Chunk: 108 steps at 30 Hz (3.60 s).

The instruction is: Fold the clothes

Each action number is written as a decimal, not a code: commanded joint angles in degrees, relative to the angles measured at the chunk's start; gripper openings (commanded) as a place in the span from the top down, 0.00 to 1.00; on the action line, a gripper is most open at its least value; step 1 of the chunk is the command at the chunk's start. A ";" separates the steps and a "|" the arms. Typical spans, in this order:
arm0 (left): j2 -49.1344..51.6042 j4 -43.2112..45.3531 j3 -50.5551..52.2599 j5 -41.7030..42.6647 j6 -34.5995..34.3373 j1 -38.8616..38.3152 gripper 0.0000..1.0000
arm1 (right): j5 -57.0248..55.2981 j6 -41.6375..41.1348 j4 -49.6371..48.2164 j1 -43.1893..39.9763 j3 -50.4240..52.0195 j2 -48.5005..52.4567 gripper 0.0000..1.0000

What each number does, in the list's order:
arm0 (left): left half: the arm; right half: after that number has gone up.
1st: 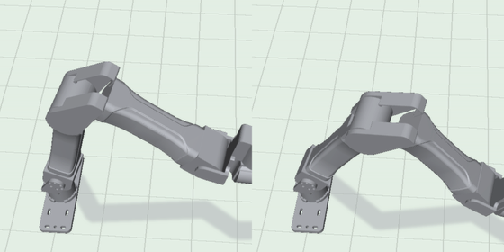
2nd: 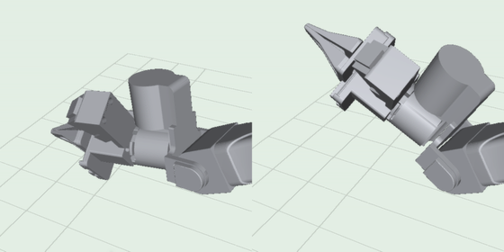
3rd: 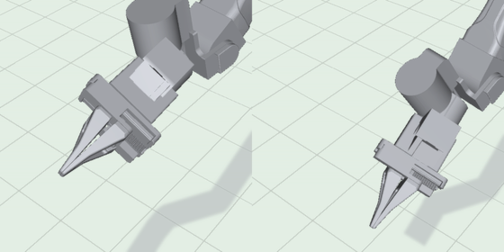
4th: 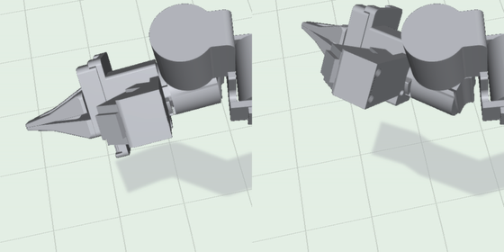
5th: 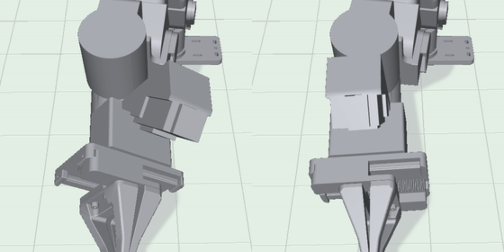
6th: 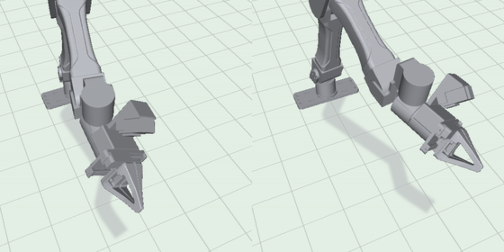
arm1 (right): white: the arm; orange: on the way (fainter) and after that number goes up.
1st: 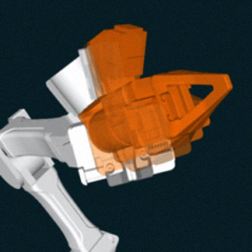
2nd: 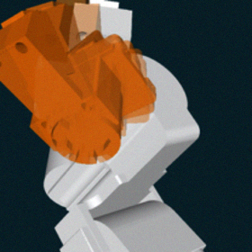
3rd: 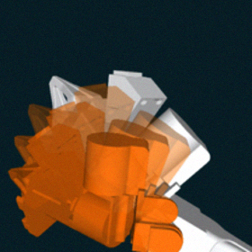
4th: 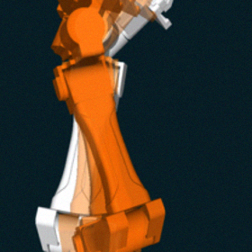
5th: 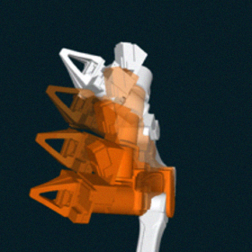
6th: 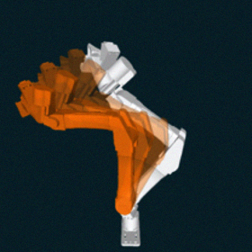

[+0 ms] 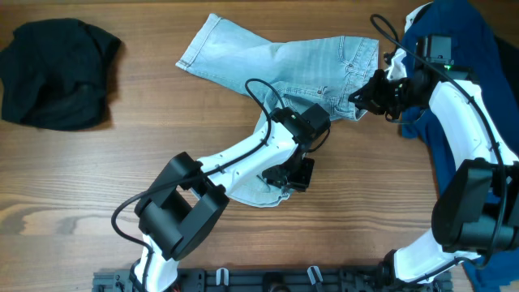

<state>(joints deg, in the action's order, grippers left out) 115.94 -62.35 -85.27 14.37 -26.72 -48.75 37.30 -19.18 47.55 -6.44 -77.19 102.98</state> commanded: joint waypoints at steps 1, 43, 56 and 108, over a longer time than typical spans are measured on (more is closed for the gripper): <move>0.11 -0.94 0.11 -1.01 1.55 0.17 0.62 | 1.38 1.22 0.07 -0.02 -1.14 0.66 0.96; -26.91 7.56 0.11 -41.97 -0.46 12.79 0.96 | 1.11 2.29 0.63 -0.26 -1.16 0.63 0.96; -20.31 16.33 0.11 -25.27 5.57 33.14 0.96 | -9.09 8.70 0.02 -3.39 -1.36 0.09 0.96; -2.12 57.24 0.11 -22.69 15.78 36.85 0.96 | -19.96 22.16 -31.98 -2.67 -5.09 -0.20 0.94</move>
<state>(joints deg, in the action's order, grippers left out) 112.25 -5.63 -84.75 -9.10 -10.15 -11.57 18.72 2.31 16.91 -9.58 -80.42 102.98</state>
